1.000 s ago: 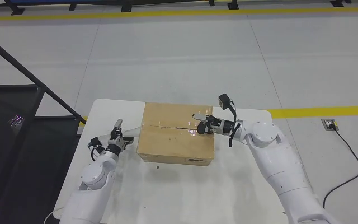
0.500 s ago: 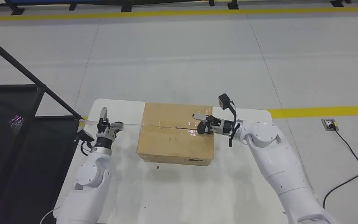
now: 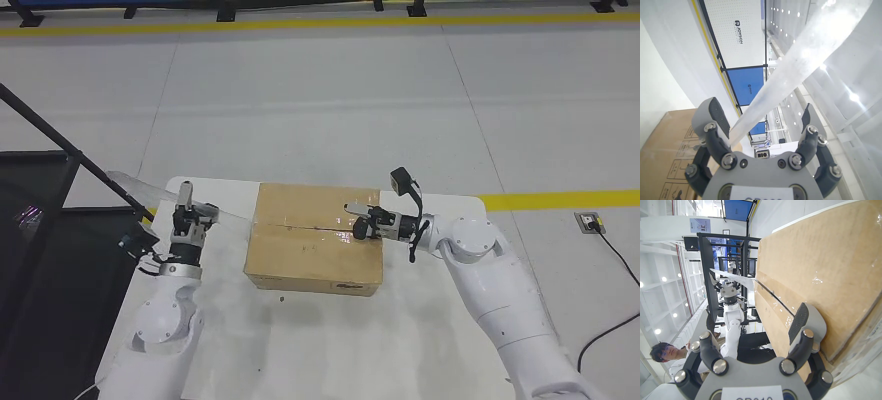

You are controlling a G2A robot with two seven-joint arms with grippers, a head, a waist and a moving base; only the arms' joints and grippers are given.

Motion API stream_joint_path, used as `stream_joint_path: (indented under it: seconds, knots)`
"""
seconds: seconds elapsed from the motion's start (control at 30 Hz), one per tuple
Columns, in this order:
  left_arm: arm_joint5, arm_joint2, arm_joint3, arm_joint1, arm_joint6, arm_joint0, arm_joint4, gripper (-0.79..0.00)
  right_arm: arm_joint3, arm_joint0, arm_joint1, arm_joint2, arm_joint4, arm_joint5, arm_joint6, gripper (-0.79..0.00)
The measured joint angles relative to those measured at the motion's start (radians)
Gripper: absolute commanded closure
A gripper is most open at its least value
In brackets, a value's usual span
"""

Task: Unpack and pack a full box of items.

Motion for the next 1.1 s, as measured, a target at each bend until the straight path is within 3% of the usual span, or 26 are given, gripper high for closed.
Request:
stream_joint_path:
  seconds: [0.3,1.1]
  knots:
    - [0.003,0.045,-0.068,-0.010,0.027,0.020,0.115,-0.785,-0.002,-0.001,0.000,0.000,0.001,0.000,-0.002,-0.785]
    - [0.075,0.140,-0.094,-0.033,-0.014,-0.014,0.296,-0.785,-0.306,-0.221,0.072,0.162,0.029,0.041,-0.039,-0.785]
